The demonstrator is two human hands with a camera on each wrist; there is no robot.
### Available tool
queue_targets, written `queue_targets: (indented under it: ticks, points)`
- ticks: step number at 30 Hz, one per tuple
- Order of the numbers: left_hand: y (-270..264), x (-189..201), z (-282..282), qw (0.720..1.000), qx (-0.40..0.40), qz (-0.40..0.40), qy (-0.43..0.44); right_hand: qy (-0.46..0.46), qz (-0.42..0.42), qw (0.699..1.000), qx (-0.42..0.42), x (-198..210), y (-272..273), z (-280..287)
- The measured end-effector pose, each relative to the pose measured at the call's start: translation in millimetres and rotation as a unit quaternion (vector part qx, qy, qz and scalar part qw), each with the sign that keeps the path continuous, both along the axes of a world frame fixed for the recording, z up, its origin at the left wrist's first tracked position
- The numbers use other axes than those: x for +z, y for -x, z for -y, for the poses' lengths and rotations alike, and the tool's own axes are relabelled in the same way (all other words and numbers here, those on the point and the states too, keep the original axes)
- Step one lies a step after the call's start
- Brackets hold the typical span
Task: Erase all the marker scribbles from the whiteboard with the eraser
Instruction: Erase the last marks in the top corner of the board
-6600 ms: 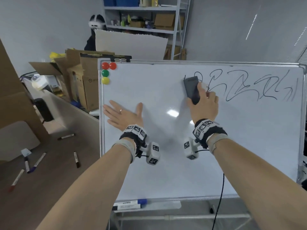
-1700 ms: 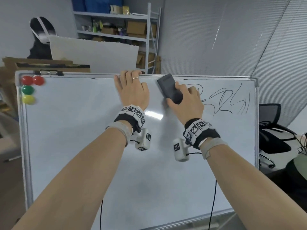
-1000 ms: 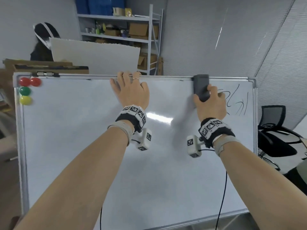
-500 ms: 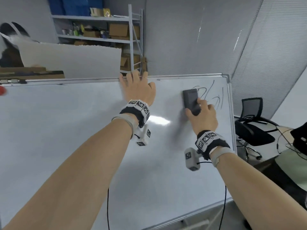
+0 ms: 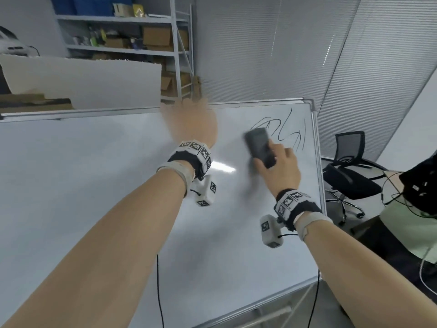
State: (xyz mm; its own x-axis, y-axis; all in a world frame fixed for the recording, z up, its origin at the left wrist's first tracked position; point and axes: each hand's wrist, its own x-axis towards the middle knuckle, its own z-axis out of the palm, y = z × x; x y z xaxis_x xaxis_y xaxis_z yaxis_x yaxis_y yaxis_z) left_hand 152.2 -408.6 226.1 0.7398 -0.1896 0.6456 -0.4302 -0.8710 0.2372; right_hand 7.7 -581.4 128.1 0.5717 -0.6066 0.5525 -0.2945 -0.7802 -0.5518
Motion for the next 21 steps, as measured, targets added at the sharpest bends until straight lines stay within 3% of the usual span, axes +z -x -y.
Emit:
queue_targets:
  ticks: [4, 7, 10, 12, 14, 17, 19, 21]
  points:
    - [5.0, 2.8, 5.9, 0.999, 0.035, 0.006, 0.026, -0.067, 0.039, 0.993, -0.086, -15.4, 24.5, 37.3]
    - [13.9, 5.4, 34.2, 0.999, -0.007, -0.005, 0.040, -0.040, 0.029, 0.998, -0.035, -11.9, 20.8, 32.1]
    - [24.5, 2.5, 60.8, 0.999, -0.032, 0.012, 0.019, 0.068, 0.002, 0.995, 0.069, -0.4, 9.8, 16.7]
    - [26.7, 0.2, 68.6, 0.999, -0.027, 0.017, 0.018, 0.118, -0.009, 0.989, 0.084, 7.4, 6.7, 16.4]
    - [25.1, -1.3, 69.8, 0.999, -0.023, 0.018, 0.024, 0.089, 0.004, 0.995, 0.050, 10.3, 9.3, 31.5]
    - [22.1, -1.2, 66.4, 0.999, -0.010, 0.025, 0.037, -0.038, 0.045, 0.997, -0.057, 11.1, 17.3, 69.6]
    - [23.0, -1.5, 65.3, 0.998, 0.001, 0.030, 0.049, -0.039, 0.053, 0.994, -0.088, 14.0, 18.8, 81.2]
    - [24.9, -2.2, 66.7, 0.997, 0.004, 0.032, 0.063, -0.012, 0.054, 0.997, -0.049, 21.6, 11.7, 74.7]
